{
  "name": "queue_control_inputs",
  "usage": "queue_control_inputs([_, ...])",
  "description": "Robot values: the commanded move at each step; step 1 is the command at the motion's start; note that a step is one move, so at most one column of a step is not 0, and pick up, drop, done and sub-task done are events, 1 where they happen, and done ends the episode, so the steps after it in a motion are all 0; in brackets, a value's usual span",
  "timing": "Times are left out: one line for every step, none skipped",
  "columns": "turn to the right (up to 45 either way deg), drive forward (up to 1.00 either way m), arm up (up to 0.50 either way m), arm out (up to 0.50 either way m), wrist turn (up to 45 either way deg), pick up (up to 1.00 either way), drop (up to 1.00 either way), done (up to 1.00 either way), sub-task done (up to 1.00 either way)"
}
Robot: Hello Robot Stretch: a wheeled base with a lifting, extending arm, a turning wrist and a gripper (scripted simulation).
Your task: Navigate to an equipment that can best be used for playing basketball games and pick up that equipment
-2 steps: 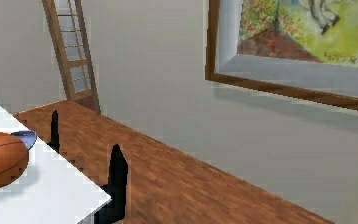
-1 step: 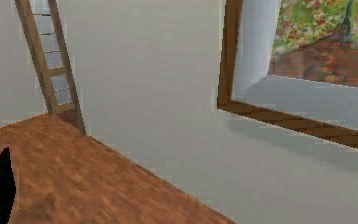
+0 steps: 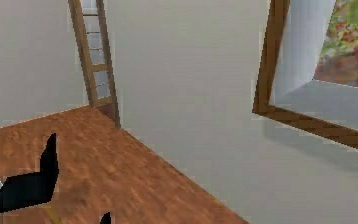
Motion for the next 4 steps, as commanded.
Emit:
queue_control_inputs([0.0,0.70,0.00,0.00,0.0,0.00,0.00,0.00,0.00])
queue_control_inputs([-39.0,0.00,0.00,0.00,0.0,0.00,0.00,0.00,0.00])
queue_control_inputs([-3.0,0.00,0.00,0.00,0.0,0.00,0.00,0.00,0.00])
queue_control_inputs([0.0,0.35,0.00,0.00,0.0,0.00,0.00,0.00,0.00])
